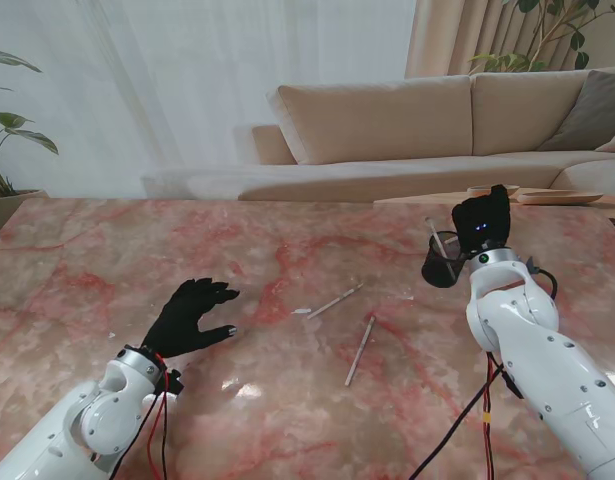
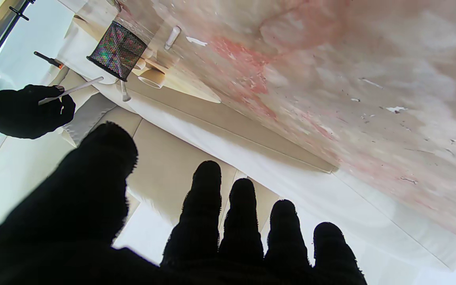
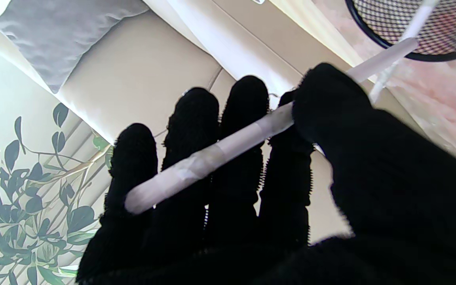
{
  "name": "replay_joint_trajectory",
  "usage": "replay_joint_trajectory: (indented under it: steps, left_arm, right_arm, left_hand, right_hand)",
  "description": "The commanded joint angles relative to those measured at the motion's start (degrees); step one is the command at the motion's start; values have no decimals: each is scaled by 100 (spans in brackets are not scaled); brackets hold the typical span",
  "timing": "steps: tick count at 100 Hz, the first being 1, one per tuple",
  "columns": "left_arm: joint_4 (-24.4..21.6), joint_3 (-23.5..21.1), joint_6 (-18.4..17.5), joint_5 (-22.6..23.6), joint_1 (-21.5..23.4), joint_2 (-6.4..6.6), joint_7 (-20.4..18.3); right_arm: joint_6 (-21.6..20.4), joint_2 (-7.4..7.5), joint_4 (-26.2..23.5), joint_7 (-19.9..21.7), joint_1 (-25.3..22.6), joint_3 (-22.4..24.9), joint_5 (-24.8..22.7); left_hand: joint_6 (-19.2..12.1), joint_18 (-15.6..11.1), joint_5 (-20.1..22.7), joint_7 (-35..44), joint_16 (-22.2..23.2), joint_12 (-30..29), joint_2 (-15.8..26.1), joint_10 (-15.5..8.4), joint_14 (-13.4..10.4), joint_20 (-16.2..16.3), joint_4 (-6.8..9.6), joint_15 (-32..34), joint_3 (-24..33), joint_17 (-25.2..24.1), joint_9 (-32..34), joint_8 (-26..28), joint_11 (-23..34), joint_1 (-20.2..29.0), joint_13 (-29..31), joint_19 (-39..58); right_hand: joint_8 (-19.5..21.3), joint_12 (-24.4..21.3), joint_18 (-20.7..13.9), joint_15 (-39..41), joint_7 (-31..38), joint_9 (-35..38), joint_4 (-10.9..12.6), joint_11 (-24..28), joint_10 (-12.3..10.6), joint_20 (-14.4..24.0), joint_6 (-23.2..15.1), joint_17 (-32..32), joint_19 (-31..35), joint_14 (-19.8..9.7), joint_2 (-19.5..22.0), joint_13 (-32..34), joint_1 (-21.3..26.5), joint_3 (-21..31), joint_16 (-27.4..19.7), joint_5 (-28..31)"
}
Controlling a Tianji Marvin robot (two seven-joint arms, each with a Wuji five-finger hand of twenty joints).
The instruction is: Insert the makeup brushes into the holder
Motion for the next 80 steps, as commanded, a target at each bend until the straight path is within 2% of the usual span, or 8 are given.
replay_joint_trajectory:
  steps: [1,35,80]
  left_arm:
    - [38,4,-4,-8,19,-14,6]
    - [87,-6,-20,-12,13,-20,43]
    - [155,2,-72,-13,-14,-26,87]
  right_arm:
    - [45,34,87,118,58,-10,-13]
    - [116,69,317,145,212,-179,-66]
    - [137,82,317,133,215,-187,-212]
  left_hand:
    - [-9,-29,30,-72,14,-65,146,-85,-168,-68,182,-214,-141,1,54,-43,-156,-63,-89,-254]
    - [-3,-29,34,-70,12,-65,139,-85,-171,-90,181,-217,-123,2,60,-42,-155,-68,-83,-254]
    - [6,-24,37,-76,17,-61,149,-67,-154,-106,179,-211,-143,0,70,-45,-148,-61,-83,-251]
  right_hand:
    - [53,-68,26,128,719,225,-44,132,145,-38,-414,-3,222,53,226,254,417,351,141,358]
    - [-17,-94,35,168,756,241,-39,148,160,-25,-405,-8,243,67,229,263,428,330,133,367]
    - [-89,-117,48,196,790,240,-35,164,173,-4,-399,-11,259,68,237,259,430,306,120,357]
